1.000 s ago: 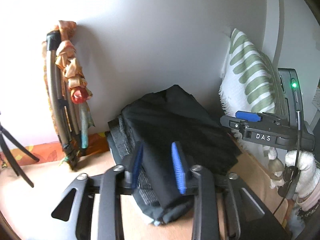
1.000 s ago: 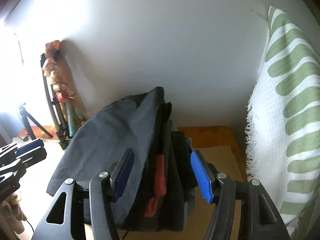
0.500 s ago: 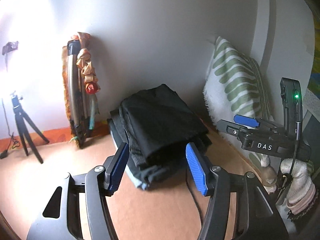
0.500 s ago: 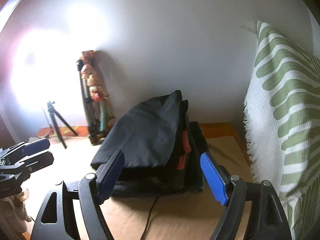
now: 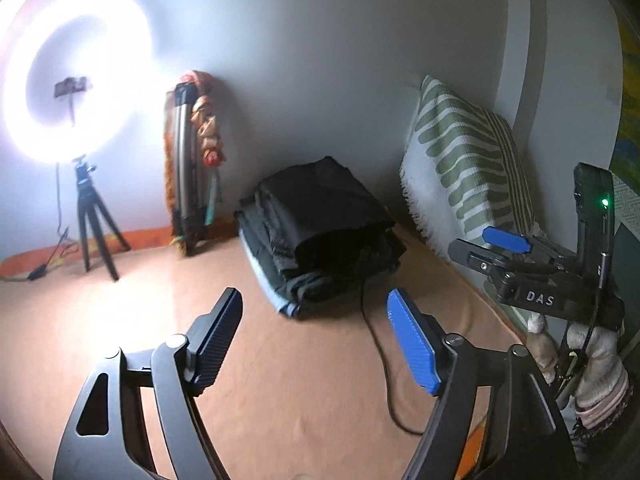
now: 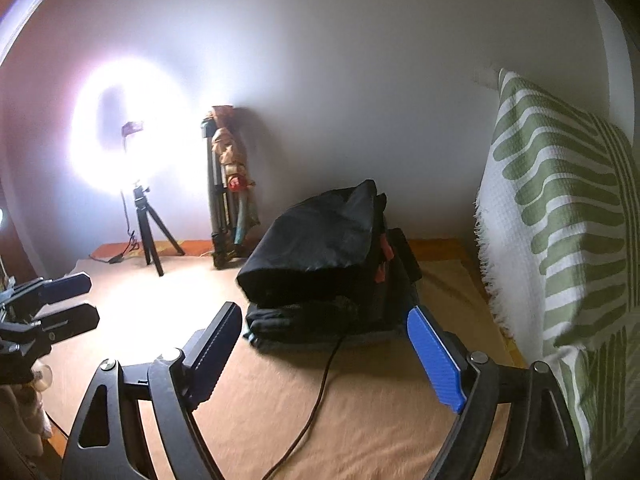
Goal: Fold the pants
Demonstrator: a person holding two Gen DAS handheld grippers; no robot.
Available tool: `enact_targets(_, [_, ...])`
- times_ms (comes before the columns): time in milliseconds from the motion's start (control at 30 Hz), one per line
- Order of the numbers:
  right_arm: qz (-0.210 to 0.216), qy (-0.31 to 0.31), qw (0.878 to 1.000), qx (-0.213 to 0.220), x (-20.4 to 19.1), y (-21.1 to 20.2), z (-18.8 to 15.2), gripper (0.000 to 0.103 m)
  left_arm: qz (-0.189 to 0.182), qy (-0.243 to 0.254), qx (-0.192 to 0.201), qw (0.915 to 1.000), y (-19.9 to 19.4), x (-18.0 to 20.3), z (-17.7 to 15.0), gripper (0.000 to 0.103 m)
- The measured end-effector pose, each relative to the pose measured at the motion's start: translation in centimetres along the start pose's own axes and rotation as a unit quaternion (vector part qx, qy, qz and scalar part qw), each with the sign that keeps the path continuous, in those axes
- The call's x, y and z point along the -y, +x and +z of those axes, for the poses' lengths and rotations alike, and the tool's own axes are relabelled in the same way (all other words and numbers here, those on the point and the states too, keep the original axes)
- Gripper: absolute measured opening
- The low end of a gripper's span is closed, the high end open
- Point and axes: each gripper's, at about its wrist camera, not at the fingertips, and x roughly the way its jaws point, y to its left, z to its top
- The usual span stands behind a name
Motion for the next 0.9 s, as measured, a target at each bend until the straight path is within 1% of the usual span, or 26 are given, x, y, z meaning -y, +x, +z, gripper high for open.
enact_targets(233, [0.007,-0.008,1.0,0.001,-2.3,-2.7,-2.9,0.09,0.012,-0.022,-0.006,0.9997,-2.3,-1.0,-2.7,0.077])
enact_targets(333, [0.014,-0.003,1.0,-0.004,-2.9,-3.2,-3.9,0.091,0.019,-0.022,-0.007,0.9996,-3.0,-1.1,-3.9,0.077])
enact_targets(533, [0.024,-0.001,1.0,-0.014,-4.0,-3.7,-5.6,0.094,0.057,-0.004,0.01,0.9983,-4.3,-1.0,-5.6,0.077])
enact_targets(767, [0.027,0.003,0.999,-0.02,-5.0,-3.5,-7.1,0.094,0.056,0.0,0.005,0.9984,-4.8,-1.2,-6.7,0.077])
enact_targets(833, [0.031,0.007,0.999,-0.018,-5.2,-3.4,-7.4,0.096,0.058,0.0,0.003,0.9983,-4.9,-1.3,-7.0,0.077])
enact_targets(900, [0.034,0.013,0.999,-0.017,-5.2,-3.5,-7.6,0.1,0.06,0.0,0.0,0.9982,-4.9,-1.2,-7.3,0.077])
